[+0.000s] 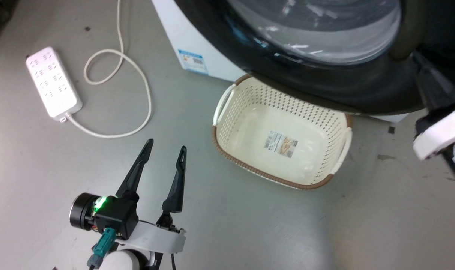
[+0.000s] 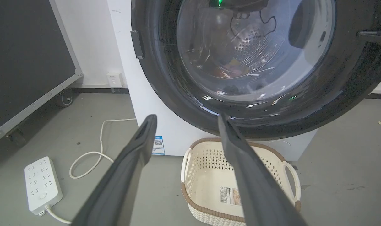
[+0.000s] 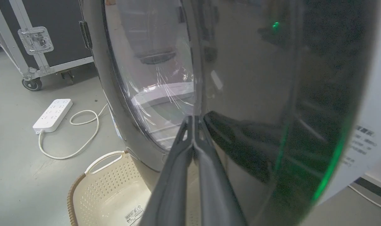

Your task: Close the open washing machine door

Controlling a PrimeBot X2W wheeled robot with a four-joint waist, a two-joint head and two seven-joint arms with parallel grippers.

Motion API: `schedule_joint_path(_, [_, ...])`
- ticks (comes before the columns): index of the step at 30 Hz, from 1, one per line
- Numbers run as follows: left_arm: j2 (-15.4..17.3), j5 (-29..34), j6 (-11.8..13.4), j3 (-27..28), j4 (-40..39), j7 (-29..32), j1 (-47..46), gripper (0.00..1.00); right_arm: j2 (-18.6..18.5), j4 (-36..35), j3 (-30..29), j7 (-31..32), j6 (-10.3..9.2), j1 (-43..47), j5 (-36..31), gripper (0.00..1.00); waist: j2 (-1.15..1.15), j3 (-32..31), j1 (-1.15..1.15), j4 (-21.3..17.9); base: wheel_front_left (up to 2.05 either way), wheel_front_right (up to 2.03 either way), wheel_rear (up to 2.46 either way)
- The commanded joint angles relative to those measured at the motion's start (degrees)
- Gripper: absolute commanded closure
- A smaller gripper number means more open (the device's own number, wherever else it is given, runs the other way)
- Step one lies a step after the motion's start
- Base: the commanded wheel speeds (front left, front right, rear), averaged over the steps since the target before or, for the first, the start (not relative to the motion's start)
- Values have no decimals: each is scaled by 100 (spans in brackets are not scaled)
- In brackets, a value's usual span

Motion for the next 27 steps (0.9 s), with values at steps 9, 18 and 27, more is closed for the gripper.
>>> schedule_joint_path(9, [-137, 49, -43, 61, -41, -31, -179, 0, -289, 592, -471, 393, -3, -1044, 151, 100, -1, 325, -1, 186, 0, 0, 0])
schedule_joint_path(18, [-198, 62, -83, 107, -9, -31, -293, 0, -194, 1206, -980, 604, -3, -1805, 50, 100, -1, 498, -1, 220, 0, 0, 0])
schedule_joint_path(27, [-237, 91, -86, 160, 64, -31, -280, 0, -44, 1722, -989, 308, -3, -1817, -32, 100, -1, 223, -1, 126, 0, 0, 0])
